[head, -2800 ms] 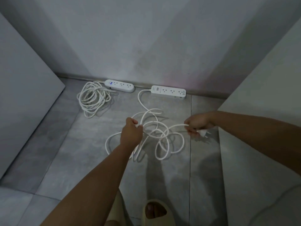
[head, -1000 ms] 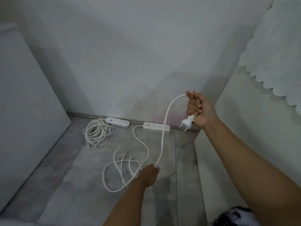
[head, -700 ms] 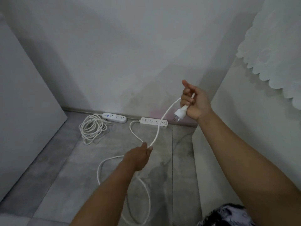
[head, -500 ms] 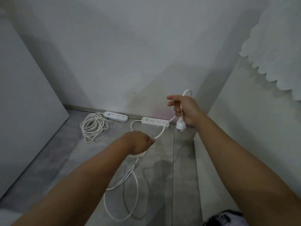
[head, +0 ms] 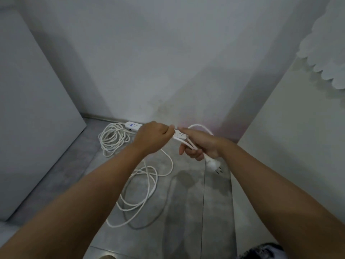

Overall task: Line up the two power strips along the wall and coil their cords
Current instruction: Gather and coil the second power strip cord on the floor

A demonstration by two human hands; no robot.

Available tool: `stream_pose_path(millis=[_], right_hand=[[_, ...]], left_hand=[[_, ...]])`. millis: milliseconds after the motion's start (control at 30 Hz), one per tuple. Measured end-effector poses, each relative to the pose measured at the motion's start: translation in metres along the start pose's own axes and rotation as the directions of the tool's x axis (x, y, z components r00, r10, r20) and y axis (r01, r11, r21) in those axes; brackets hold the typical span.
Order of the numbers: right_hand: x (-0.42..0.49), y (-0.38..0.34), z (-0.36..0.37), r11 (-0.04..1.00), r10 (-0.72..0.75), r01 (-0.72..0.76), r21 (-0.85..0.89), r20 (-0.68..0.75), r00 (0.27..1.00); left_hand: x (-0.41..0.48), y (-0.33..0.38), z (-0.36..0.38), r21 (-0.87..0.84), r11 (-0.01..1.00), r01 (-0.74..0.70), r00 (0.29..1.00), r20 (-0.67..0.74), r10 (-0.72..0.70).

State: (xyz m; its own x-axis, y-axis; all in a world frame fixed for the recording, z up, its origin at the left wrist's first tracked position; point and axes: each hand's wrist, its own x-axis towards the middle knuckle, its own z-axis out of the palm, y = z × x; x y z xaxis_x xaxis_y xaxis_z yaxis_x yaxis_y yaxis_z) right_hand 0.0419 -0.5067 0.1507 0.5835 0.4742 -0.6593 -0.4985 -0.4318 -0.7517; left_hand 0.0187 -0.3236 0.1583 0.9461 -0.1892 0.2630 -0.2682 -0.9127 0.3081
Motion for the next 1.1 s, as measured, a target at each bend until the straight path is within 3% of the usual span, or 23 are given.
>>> stream_pose_path(millis=[167,267,333,400,500,567,600,667,800,900,1000,1100], right_hand=[[-0.006,-0.007,0.015,0.995,0.075,-0.093,0.039,0.323,0.943],[-0.009,-0.011,0.011,0.982,0.013,-0.120,0.143,0.587,0.809],[-0.011,-0.016,0.009,0.950,-0.129,-0.123,0.288,0.716,0.686],[-0.014,-0.027,0.009,0.865,-0.304,-0.161,0.475,0.751,0.587],[-0.023,-0.049,0.015,0.730,-0.522,-0.112,0.674,0.656,0.545],[-0.030,-0.061,0.013,0.633,-0.636,-0.056,0.772,0.559,0.532],[-0.033,-0.065,0.009,0.577,-0.680,-0.032,0.816,0.501,0.536],[-0.037,-0.068,-0.005,0.472,-0.736,0.027,0.881,0.377,0.562],[-0.033,-0.055,-0.039,0.289,-0.768,0.128,0.949,0.150,0.623],[-0.033,-0.045,-0.055,0.161,-0.755,0.205,0.965,-0.014,0.655],[-0.030,-0.041,-0.063,0.052,-0.593,0.443,0.895,-0.329,0.735],[-0.022,-0.032,-0.069,0.079,-0.368,0.652,0.754,-0.586,0.722]], left_hand=[[0.007,-0.006,-0.005,-0.018,0.996,0.083,0.994,-0.072,-0.084],[0.010,-0.022,-0.005,-0.190,0.950,0.249,0.964,-0.044,-0.262],[0.007,-0.034,0.003,-0.314,0.883,0.348,0.934,0.032,-0.356],[0.000,-0.040,0.019,-0.427,0.781,0.456,0.889,0.175,-0.423],[-0.016,-0.029,0.044,-0.564,0.573,0.595,0.804,0.401,-0.440],[-0.024,-0.013,0.055,-0.646,0.360,0.673,0.739,0.561,-0.375],[-0.026,-0.005,0.059,-0.638,0.324,0.699,0.716,0.619,-0.325],[-0.032,0.004,0.065,-0.556,0.452,0.697,0.692,0.686,-0.224],[-0.051,0.010,0.063,-0.285,0.767,0.576,0.532,0.842,-0.087],[-0.067,0.009,0.073,-0.056,0.933,0.356,0.550,0.819,-0.161],[-0.082,0.005,0.084,0.151,0.968,0.201,0.525,0.818,-0.236],[-0.088,0.014,0.085,0.125,0.987,0.102,0.510,0.845,-0.159]])
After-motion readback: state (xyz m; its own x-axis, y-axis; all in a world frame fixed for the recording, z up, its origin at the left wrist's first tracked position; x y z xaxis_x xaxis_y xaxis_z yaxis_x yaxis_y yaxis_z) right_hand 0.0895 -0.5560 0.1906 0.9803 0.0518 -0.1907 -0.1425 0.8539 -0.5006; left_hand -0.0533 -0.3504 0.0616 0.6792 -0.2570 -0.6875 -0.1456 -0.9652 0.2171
